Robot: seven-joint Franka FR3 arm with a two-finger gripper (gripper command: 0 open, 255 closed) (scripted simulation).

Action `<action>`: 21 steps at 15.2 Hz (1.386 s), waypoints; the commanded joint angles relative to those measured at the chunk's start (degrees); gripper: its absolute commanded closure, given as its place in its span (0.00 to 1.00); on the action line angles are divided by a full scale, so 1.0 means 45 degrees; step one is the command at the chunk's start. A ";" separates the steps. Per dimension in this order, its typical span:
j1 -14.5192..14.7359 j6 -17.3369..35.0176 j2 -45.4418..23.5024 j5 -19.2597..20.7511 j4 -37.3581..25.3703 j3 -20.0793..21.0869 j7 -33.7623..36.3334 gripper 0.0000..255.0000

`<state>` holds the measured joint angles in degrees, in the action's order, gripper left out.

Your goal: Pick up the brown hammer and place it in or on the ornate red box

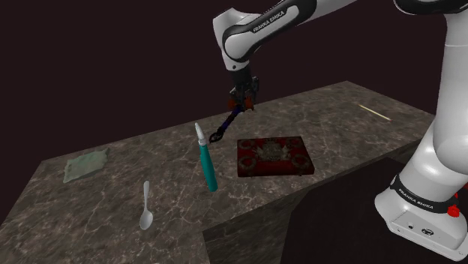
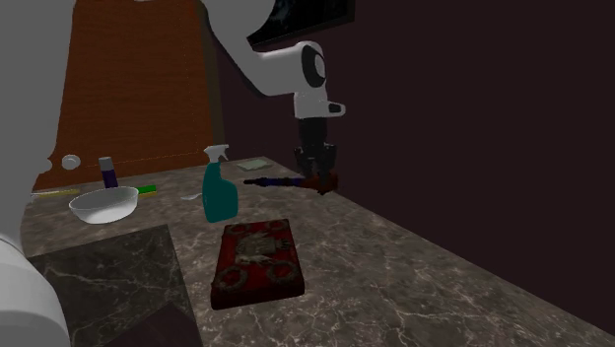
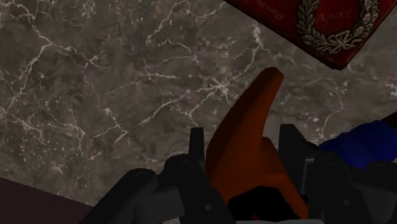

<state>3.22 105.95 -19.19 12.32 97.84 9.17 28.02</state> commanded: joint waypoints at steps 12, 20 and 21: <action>-0.0398 0.1196 0.6524 -0.0903 0.7509 -0.0085 -0.0676 1.00; -0.0356 0.1936 0.8172 -0.1058 0.9857 -0.0204 -0.0810 1.00; -0.0362 0.2122 0.8082 -0.1036 0.9956 -0.0198 -0.0772 1.00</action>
<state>1.62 114.58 17.64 7.55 142.23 8.25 24.36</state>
